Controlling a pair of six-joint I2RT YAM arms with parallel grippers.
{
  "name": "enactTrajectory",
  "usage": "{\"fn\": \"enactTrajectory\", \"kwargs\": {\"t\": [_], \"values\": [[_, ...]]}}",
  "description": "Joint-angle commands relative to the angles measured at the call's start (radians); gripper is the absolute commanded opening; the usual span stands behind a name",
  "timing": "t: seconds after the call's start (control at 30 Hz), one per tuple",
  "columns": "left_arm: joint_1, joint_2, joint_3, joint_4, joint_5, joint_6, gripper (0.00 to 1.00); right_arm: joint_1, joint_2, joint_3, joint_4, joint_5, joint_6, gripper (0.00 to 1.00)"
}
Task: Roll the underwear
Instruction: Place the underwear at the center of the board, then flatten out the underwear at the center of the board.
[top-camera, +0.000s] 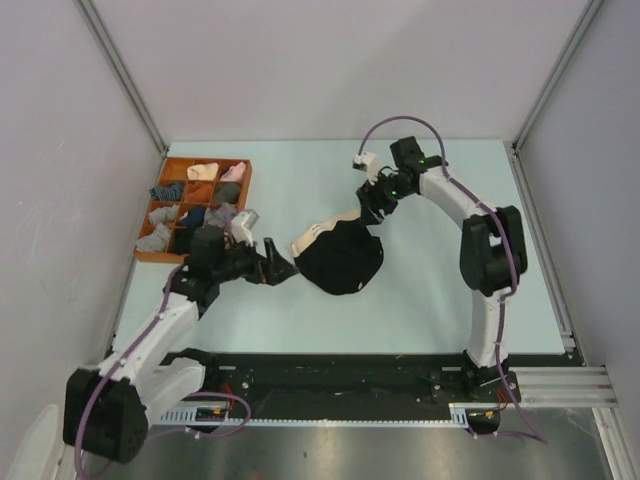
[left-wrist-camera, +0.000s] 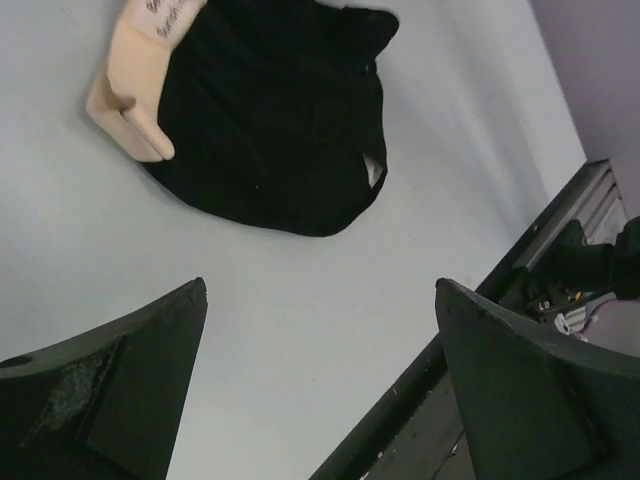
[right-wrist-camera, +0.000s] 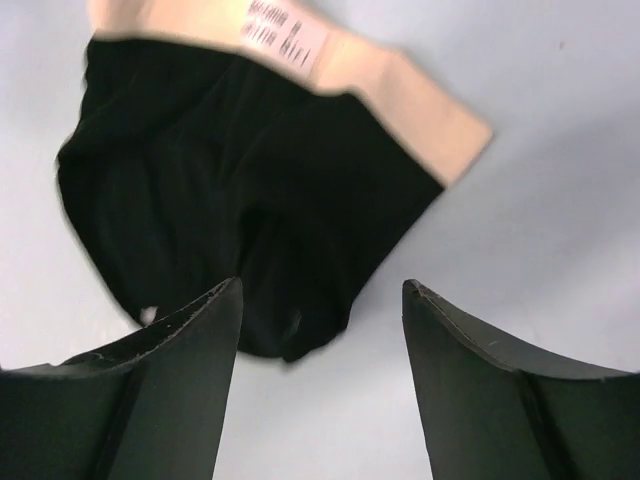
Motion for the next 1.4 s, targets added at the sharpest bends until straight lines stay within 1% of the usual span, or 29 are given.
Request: {"fn": "enactTrajectory", "kwargs": {"t": [0.0, 0.03, 0.07, 0.1, 0.13, 0.17, 0.2, 0.27, 0.43, 0.47, 0.53, 0.57, 0.63, 0.73, 0.83, 0.87, 0.93, 0.97, 1.0, 1.03, 1.07, 1.13, 1.17, 1.2, 1.23, 1.27, 1.3, 1.33, 1.37], "values": [[-0.117, 0.190, 0.049, 0.087, -0.210, -0.096, 1.00, 0.034, 0.180, 0.195, 0.061, 0.081, 0.230, 0.69], [-0.122, 0.241, 0.055, 0.110, -0.236, -0.103, 1.00, 0.028, 0.209, 0.271, 0.079, 0.093, 0.299, 0.69], [-0.122, 0.284, 0.084, 0.116, -0.295, -0.106, 1.00, 0.021, 0.279, 0.310, 0.076, 0.104, 0.319, 0.67], [-0.122, 0.324, 0.101, 0.116, -0.317, -0.100, 1.00, 0.021, 0.309, 0.347, 0.062, 0.119, 0.336, 0.66], [-0.122, 0.406, 0.118, 0.122, -0.325, -0.103, 1.00, 0.019, 0.341, 0.387, 0.036, 0.129, 0.342, 0.65], [-0.122, 0.439, 0.133, 0.127, -0.339, -0.100, 1.00, 0.021, 0.385, 0.437, 0.026, 0.142, 0.341, 0.64], [-0.122, 0.479, 0.170, 0.118, -0.374, -0.096, 1.00, 0.021, 0.404, 0.456, 0.018, 0.156, 0.342, 0.63], [-0.122, 0.571, 0.218, 0.116, -0.379, -0.096, 0.99, 0.025, 0.425, 0.478, 0.018, 0.193, 0.335, 0.62], [-0.122, 0.697, 0.273, 0.139, -0.387, -0.102, 0.95, 0.016, 0.459, 0.481, 0.019, 0.212, 0.330, 0.61], [-0.122, 0.723, 0.285, 0.139, -0.390, -0.103, 0.92, 0.016, 0.461, 0.479, 0.013, 0.199, 0.328, 0.59], [-0.122, 0.745, 0.294, 0.138, -0.387, -0.102, 0.90, 0.022, 0.465, 0.466, 0.007, 0.187, 0.318, 0.59], [-0.121, 0.769, 0.307, 0.138, -0.385, -0.100, 0.85, 0.024, 0.465, 0.461, 0.009, 0.181, 0.315, 0.58], [-0.121, 0.789, 0.319, 0.138, -0.382, -0.093, 0.80, 0.025, 0.474, 0.455, 0.013, 0.152, 0.327, 0.57], [-0.121, 0.815, 0.342, 0.136, -0.391, -0.083, 0.71, 0.033, 0.501, 0.473, 0.007, 0.126, 0.344, 0.52], [-0.121, 0.824, 0.353, 0.127, -0.397, -0.074, 0.65, 0.036, 0.514, 0.491, -0.005, 0.118, 0.350, 0.43], [-0.121, 0.824, 0.354, 0.126, -0.397, -0.071, 0.58, 0.036, 0.519, 0.495, -0.005, 0.116, 0.350, 0.36], [-0.119, 0.823, 0.348, 0.126, -0.390, -0.068, 0.48, 0.037, 0.522, 0.501, -0.005, 0.115, 0.353, 0.25], [-0.119, 0.818, 0.342, 0.132, -0.362, -0.066, 0.38, 0.033, 0.521, 0.505, -0.005, 0.109, 0.357, 0.15], [-0.117, 0.814, 0.338, 0.138, -0.347, -0.065, 0.34, 0.030, 0.516, 0.507, -0.004, 0.103, 0.359, 0.11], [-0.117, 0.794, 0.334, 0.141, -0.328, -0.063, 0.26, 0.027, 0.508, 0.507, -0.005, 0.081, 0.361, 0.08], [-0.117, 0.779, 0.322, 0.180, -0.287, -0.063, 0.22, 0.019, 0.478, 0.496, -0.004, 0.074, 0.359, 0.03], [-0.117, 0.721, 0.313, 0.195, -0.240, -0.054, 0.18, 0.008, 0.417, 0.467, 0.012, 0.060, 0.353, 0.00], [-0.119, 0.699, 0.305, 0.198, -0.215, -0.048, 0.17, -0.001, 0.380, 0.411, 0.025, 0.052, 0.348, 0.00], [-0.119, 0.670, 0.302, 0.198, -0.157, -0.043, 0.17, -0.018, 0.281, 0.366, 0.073, 0.044, 0.347, 0.00], [-0.121, 0.644, 0.299, 0.199, -0.125, -0.043, 0.16, -0.025, 0.231, 0.329, 0.093, 0.032, 0.344, 0.00], [-0.122, 0.584, 0.292, 0.196, -0.095, -0.042, 0.15, -0.034, 0.181, 0.294, 0.110, 0.029, 0.332, 0.00], [-0.128, 0.553, 0.288, 0.198, -0.036, -0.042, 0.15, -0.050, 0.065, 0.218, 0.131, 0.024, 0.306, 0.00], [-0.134, 0.524, 0.284, 0.199, -0.011, -0.042, 0.15, -0.058, 0.010, 0.184, 0.140, 0.020, 0.287, 0.00], [-0.142, 0.457, 0.282, 0.192, 0.012, -0.045, 0.15, -0.068, -0.054, 0.142, 0.148, 0.011, 0.272, 0.00]]}}
